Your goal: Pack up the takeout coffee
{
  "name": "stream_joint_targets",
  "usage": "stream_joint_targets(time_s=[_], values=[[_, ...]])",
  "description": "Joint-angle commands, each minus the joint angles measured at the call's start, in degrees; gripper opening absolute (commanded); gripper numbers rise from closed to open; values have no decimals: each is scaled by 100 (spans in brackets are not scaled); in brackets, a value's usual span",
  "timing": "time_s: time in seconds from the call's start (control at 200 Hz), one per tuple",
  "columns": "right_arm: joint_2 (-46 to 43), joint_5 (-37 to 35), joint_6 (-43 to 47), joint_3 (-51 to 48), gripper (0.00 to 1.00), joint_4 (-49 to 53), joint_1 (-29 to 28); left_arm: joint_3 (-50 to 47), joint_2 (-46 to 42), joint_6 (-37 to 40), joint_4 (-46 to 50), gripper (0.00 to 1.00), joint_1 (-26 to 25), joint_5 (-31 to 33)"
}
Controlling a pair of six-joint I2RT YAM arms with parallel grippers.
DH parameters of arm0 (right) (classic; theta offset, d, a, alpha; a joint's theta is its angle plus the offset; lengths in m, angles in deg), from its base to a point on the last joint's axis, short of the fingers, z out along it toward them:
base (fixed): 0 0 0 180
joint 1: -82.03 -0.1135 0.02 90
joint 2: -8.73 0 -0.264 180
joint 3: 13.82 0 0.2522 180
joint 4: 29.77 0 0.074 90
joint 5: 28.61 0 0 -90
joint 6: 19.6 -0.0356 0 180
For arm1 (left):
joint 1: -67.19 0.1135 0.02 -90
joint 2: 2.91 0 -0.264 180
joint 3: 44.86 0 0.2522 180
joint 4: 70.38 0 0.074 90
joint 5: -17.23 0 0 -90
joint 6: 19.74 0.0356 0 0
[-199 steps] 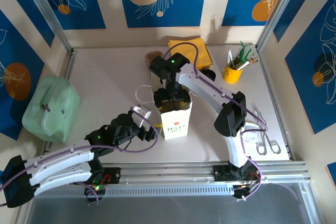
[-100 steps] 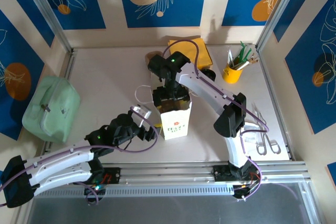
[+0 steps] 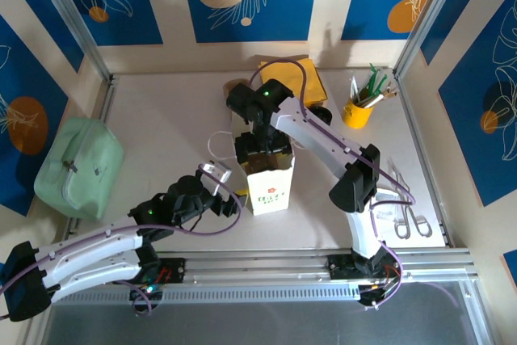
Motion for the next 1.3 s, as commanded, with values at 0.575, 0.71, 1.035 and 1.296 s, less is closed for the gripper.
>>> stream_joint_targets(time_s=[0.575, 0.71, 1.035, 1.296], values=[[-761, -170, -60, 426, 87, -38, -169, 12, -134, 30, 16, 95, -66, 159], [-849, -171, -11, 569, 80, -69, -169, 38, -149, 27, 50, 94, -59, 170], [-1127, -112, 242, 1046, 76, -219, -108, 190, -570, 16, 379, 94, -59, 340], [-1677, -316, 552, 958, 78, -633, 182, 502, -985, -36, 1121, 95, -53, 824]])
